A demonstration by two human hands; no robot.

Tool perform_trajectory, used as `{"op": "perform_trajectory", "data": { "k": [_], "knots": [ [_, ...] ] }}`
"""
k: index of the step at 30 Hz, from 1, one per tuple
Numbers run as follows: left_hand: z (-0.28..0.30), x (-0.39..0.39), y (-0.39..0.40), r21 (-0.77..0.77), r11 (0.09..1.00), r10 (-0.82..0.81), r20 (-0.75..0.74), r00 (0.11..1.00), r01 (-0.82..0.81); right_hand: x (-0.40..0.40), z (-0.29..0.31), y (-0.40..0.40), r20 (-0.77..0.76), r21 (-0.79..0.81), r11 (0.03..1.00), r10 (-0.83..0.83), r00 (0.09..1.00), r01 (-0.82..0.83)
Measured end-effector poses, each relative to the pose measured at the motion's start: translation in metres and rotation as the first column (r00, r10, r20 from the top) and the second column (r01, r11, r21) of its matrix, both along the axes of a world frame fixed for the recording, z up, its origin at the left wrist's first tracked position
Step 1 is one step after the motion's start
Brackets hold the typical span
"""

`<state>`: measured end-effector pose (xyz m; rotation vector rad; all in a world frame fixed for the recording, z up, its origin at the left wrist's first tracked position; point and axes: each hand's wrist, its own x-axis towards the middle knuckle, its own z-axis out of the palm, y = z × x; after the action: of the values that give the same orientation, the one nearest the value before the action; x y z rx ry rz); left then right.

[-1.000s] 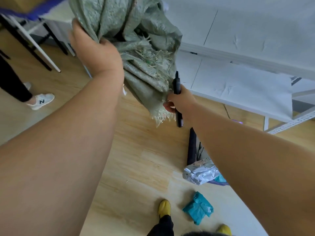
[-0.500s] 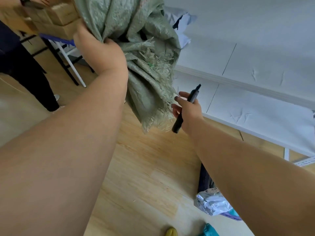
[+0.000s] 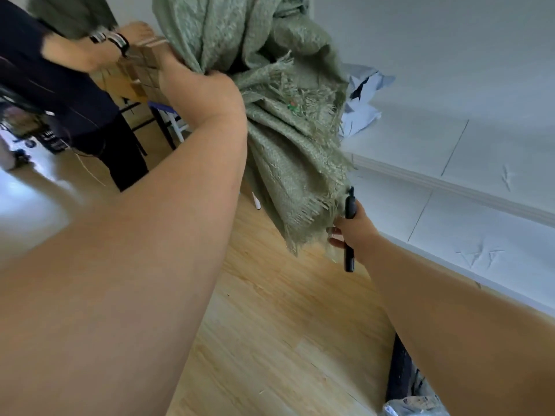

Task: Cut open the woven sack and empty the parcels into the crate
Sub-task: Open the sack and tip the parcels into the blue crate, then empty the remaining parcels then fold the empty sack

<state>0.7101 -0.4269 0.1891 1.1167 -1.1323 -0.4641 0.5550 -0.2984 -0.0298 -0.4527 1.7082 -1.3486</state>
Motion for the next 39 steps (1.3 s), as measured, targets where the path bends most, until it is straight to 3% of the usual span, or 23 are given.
{"op": "perform_trajectory", "data": {
  "k": [6,8,10,12,14,15,16,18,19,20,21,22,24,26,29,33,36,39],
  "knots": [
    [0.017,0.006,0.019,-0.053,0.998,0.025,-0.082,0.996,-0.029,0.004,0.0,-0.01,-0.094,0.063,0.998,0.035,0.995,-0.03],
    [0.017,0.009,0.021,-0.051,0.999,0.007,-0.035,0.999,-0.009,0.012,-0.001,-0.007,-0.028,0.104,0.993,0.063,0.998,-0.06],
    [0.004,0.012,0.026,-0.059,0.997,0.055,0.144,0.988,-0.047,0.023,0.006,-0.001,0.129,0.02,0.999,0.027,0.991,-0.03],
    [-0.022,0.013,0.031,-0.044,0.997,0.073,0.391,0.917,-0.061,0.029,0.021,0.001,0.232,-0.1,0.995,0.029,0.972,-0.006],
    [-0.06,0.009,0.038,0.085,0.996,-0.065,0.606,0.793,0.016,0.026,0.037,0.006,0.202,-0.147,0.989,0.056,0.978,-0.026],
    [-0.08,0.005,0.043,0.201,0.974,-0.214,0.651,0.728,0.105,0.023,0.044,0.012,0.168,-0.154,0.987,0.07,0.983,-0.044],
    [-0.1,0.001,0.05,0.343,0.909,-0.409,0.629,0.661,0.237,0.018,0.049,0.019,0.139,-0.158,0.985,0.086,0.986,-0.064],
    [-0.138,-0.011,0.072,0.592,0.614,-0.788,0.432,0.439,0.521,0.008,0.051,0.036,0.128,-0.168,0.98,0.129,0.983,-0.107],
    [-0.156,-0.02,0.086,0.669,0.456,-0.89,0.344,0.299,0.587,0.002,0.05,0.046,0.142,-0.17,0.978,0.149,0.979,-0.124],
    [-0.175,-0.028,0.101,0.712,0.353,-0.935,0.297,0.195,0.607,-0.005,0.047,0.056,0.161,-0.169,0.976,0.168,0.973,-0.14],
    [-0.193,-0.038,0.115,0.721,0.323,-0.944,0.288,0.159,0.613,-0.012,0.043,0.066,0.172,-0.159,0.975,0.182,0.968,-0.155],
    [-0.21,-0.048,0.127,0.708,0.366,-0.928,0.321,0.187,0.604,-0.02,0.038,0.077,0.171,-0.134,0.976,0.193,0.966,-0.172],
    [-0.241,-0.063,0.148,0.648,0.563,-0.822,0.499,0.274,0.513,-0.035,0.023,0.1,0.144,-0.061,0.98,0.198,0.97,-0.191],
    [-0.265,-0.069,0.166,0.587,0.691,-0.711,0.657,0.25,0.422,-0.051,0.003,0.125,0.1,0.016,0.983,0.182,0.978,-0.184],
    [-0.297,-0.061,0.177,0.569,0.744,-0.658,0.717,0.23,0.35,-0.072,-0.031,0.17,0.1,0.102,0.985,0.128,0.987,-0.138],
    [-0.317,-0.047,0.185,0.551,0.824,-0.563,0.769,0.302,0.133,-0.087,-0.068,0.227,0.152,0.173,0.985,-0.024,0.988,-0.003],
    [-0.321,-0.047,0.208,0.505,0.856,-0.514,0.809,0.284,0.111,-0.084,-0.087,0.25,0.24,0.171,0.984,-0.088,0.967,0.047],
    [-0.331,-0.044,0.228,0.579,0.815,-0.558,0.78,0.283,0.014,-0.085,-0.098,0.262,0.321,0.084,0.912,-0.406,0.856,0.401]
  ]
}}
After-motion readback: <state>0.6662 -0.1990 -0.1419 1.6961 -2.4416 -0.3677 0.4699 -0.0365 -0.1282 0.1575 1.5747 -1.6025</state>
